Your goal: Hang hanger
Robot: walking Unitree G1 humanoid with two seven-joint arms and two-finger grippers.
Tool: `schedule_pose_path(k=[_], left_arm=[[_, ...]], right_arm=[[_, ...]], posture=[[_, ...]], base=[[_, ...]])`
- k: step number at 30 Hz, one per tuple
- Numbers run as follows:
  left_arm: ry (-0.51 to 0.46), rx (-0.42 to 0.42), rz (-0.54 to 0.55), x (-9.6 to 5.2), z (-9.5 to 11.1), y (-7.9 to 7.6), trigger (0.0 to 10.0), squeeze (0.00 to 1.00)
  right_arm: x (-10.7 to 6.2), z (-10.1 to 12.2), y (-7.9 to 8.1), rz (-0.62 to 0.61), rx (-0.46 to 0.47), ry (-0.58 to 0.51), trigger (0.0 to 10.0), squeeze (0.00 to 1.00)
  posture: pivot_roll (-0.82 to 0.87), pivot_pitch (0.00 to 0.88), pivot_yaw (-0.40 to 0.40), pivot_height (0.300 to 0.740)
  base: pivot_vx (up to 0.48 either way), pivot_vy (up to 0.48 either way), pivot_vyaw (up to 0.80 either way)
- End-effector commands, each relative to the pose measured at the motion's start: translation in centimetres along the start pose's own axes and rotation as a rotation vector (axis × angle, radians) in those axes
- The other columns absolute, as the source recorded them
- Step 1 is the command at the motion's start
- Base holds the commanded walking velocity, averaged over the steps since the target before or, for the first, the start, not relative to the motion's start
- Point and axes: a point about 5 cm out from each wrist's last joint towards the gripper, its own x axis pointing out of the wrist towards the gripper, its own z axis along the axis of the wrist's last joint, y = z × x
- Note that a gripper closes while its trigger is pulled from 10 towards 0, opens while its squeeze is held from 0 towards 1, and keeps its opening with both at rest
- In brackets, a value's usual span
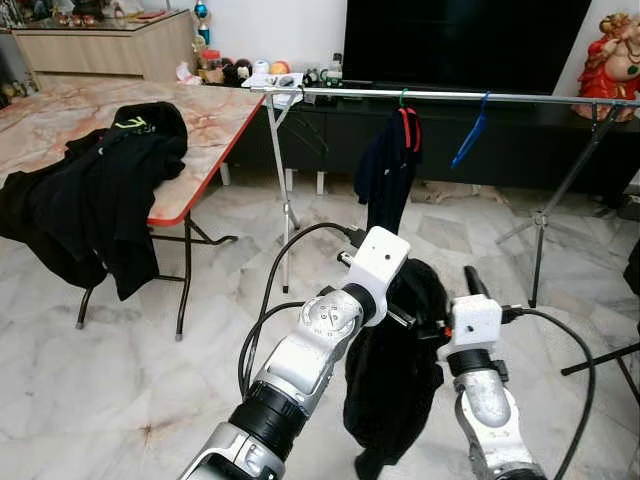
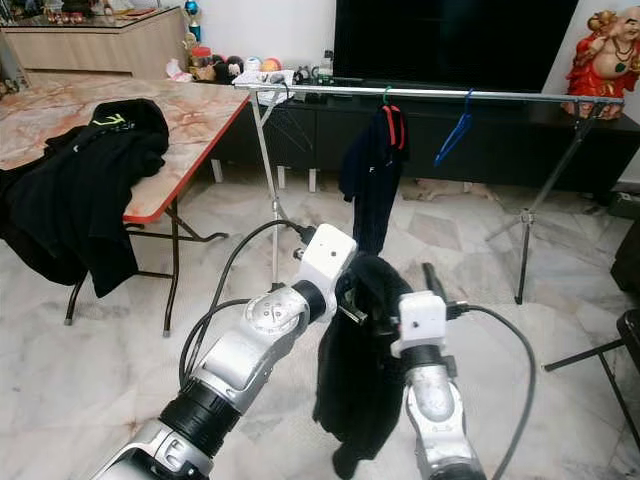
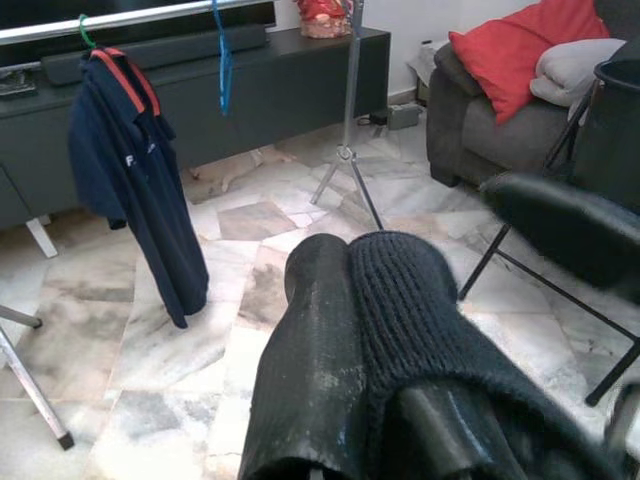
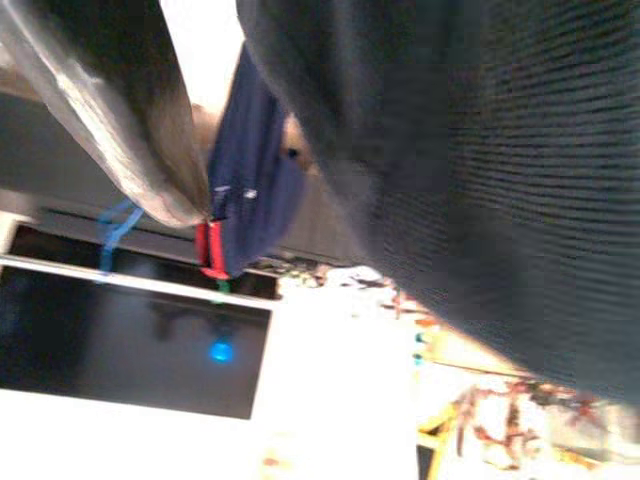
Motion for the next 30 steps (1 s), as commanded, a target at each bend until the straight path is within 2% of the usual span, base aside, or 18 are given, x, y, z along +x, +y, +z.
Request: schedule_pose_path(k=[1,7,13,19,24,25,26,27,30], left_arm=[[-0.071,-0.034,-0.052,0.8,2.0,-1.9,0.0,0.00],[-0.070,-0.035,-0.053,0.8,2.0,-1.9,0.0,0.00],[-0.068,-0.034,-0.053,0.8,1.9,-1.9,0.0,0.00],[-0.069,-0.032,-0.055,0.8,1.9,-1.9,0.0,0.00],[-0.069,-0.031,-0.055,0.8,1.9,-1.9,0.0,0.00],[-0.069,-0.032,-0.054,0.8,1.9,-1.9,0.0,0.00],[-0.069,-0.032,-0.054,0.8,1.9,-1.9,0.0,0.00],[-0.070,-0.032,-0.054,0.8,1.9,-1.9,0.0,0.00],[-0.071,-0.032,-0.054,0.8,1.9,-1.9,0.0,0.00]], right_arm=[[-0.1,0.3,0.7,0.072,0.015,-0.016,10.0,0.00],[-0.7,-0.4,1.4,0.166,-0.025,0.034,10.0,0.00],[-0.7,-0.7,0.4,0.094,-0.051,0.067,10.0,0.00],[-0.2,0.0,-0.3,0.024,-0.041,0.031,10.0,0.00],[0.0,0.3,0.0,0.048,-0.023,0.008,10.0,0.00],[0.0,0.3,0.2,0.061,-0.021,0.010,3.5,0.00],[-0.1,0.3,0.2,0.067,-0.019,0.011,3.5,0.00],[-0.1,0.3,0.3,0.072,-0.016,0.013,0.0,0.00],[-0.3,0.0,0.7,0.109,-0.004,0.032,0.0,0.00]], posture=[[0.05,0.019,-0.010,0.740],[0.05,0.019,-0.010,0.740],[0.05,0.016,-0.010,0.740],[0.05,0.016,-0.010,0.740],[0.06,0.008,-0.010,0.740],[0.06,0.008,-0.010,0.740],[0.06,0.008,-0.010,0.740],[0.06,0.006,-0.011,0.740],[0.06,0.006,-0.011,0.740]], base=[[0.000,0.000,0.00],[0.000,0.000,0.00],[0.000,0.000,0.00],[0.000,0.000,0.00],[0.000,0.000,0.00],[0.000,0.000,0.00],[0.000,0.000,0.00],[0.000,0.000,0.00],[0.000,0.000,0.00]])
